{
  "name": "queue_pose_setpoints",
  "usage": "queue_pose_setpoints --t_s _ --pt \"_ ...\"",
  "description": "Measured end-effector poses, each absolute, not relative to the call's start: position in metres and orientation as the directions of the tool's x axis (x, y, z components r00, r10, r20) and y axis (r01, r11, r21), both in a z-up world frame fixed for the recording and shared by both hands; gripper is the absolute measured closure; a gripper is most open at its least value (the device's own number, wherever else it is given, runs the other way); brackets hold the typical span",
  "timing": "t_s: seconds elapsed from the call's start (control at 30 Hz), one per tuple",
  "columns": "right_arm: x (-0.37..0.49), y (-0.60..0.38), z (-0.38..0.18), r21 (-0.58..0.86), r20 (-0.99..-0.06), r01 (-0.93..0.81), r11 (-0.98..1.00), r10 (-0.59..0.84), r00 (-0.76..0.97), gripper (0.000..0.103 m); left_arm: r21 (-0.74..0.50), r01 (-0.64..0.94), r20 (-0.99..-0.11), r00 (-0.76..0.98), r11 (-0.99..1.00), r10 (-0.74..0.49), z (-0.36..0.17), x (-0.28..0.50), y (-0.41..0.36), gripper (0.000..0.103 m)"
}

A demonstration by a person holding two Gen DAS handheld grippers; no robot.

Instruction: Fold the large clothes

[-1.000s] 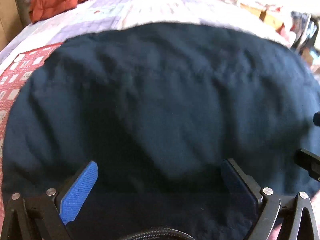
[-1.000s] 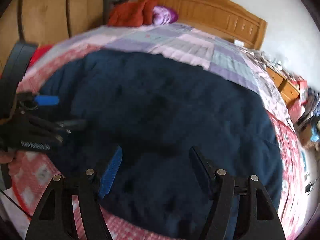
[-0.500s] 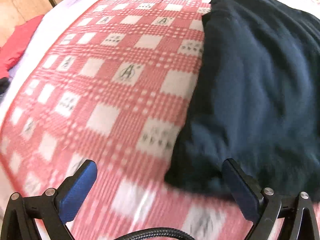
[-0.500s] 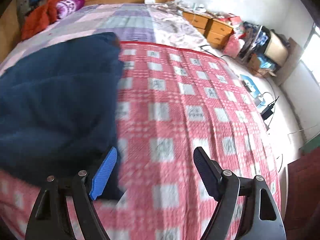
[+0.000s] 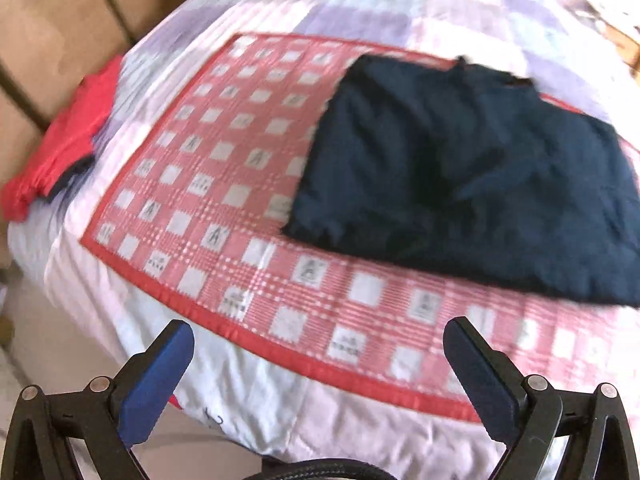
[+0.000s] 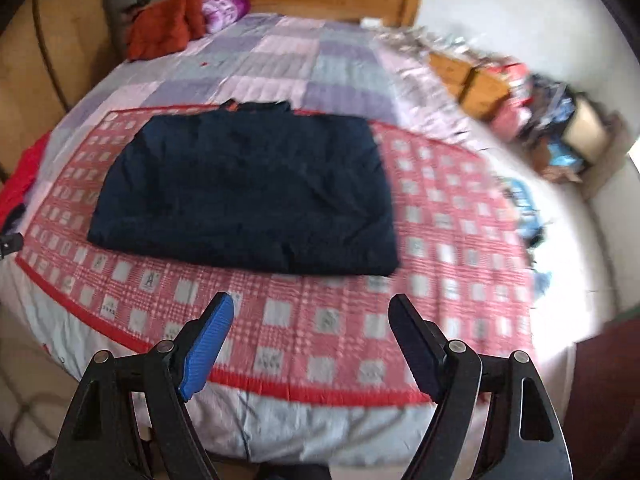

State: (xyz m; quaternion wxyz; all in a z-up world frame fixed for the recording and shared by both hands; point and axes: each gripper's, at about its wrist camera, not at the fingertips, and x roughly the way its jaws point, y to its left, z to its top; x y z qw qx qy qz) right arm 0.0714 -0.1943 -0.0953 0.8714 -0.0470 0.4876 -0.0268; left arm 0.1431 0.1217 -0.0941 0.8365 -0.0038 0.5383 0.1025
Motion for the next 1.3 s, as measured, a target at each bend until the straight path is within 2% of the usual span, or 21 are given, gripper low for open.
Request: queue_pose_setpoints --t_s 0.13,0.2,0.27,0.33,0.57,0.73,1.3 --pt "0.035 -0.177 -0.054 0.043 -0.876 0.049 0.998 0.015 0.481 0.02 0.083 -0.088 -0.891 0.439 0.993 0.113 -0.052 0.121 0.115 0.0" --pt "0.019 -0.161 -0.036 0.08 -0.887 0.057 0.995 0.045 0.46 0.02 0.132 -0.045 -0.874 0.466 0.99 0.137 -0.03 0.107 0.105 0.0" --pt "0.009 -0.147 -0.021 0.111 -0.884 0.041 0.993 0.08 0.461 0.02 0.159 -0.027 -0.853 0.499 0.987 0.151 -0.014 0.094 0.095 0.0" --pt "0.001 -0.136 -0.008 0.157 -0.865 -0.011 0.988 0.143 0.48 0.02 0.129 -0.02 -0.836 0.536 0.991 0.119 0.002 0.08 0.083 0.0" --pt "-0.011 -0.131 0.026 0.088 -0.858 -0.055 0.995 0.104 0.503 0.02 0.063 0.036 -0.851 0.524 0.997 0.035 0.024 0.064 0.044 0.0" --pt "-0.015 -0.141 0.038 0.118 -0.845 -0.047 0.992 0.125 0.52 0.02 0.066 0.046 -0.837 0.546 0.997 0.03 0.039 0.059 0.037 0.0" --pt "-0.03 -0.154 0.032 0.124 -0.85 -0.011 0.992 0.112 0.514 0.02 0.027 0.083 -0.861 0.509 0.996 -0.019 0.03 0.04 0.013 0.0"
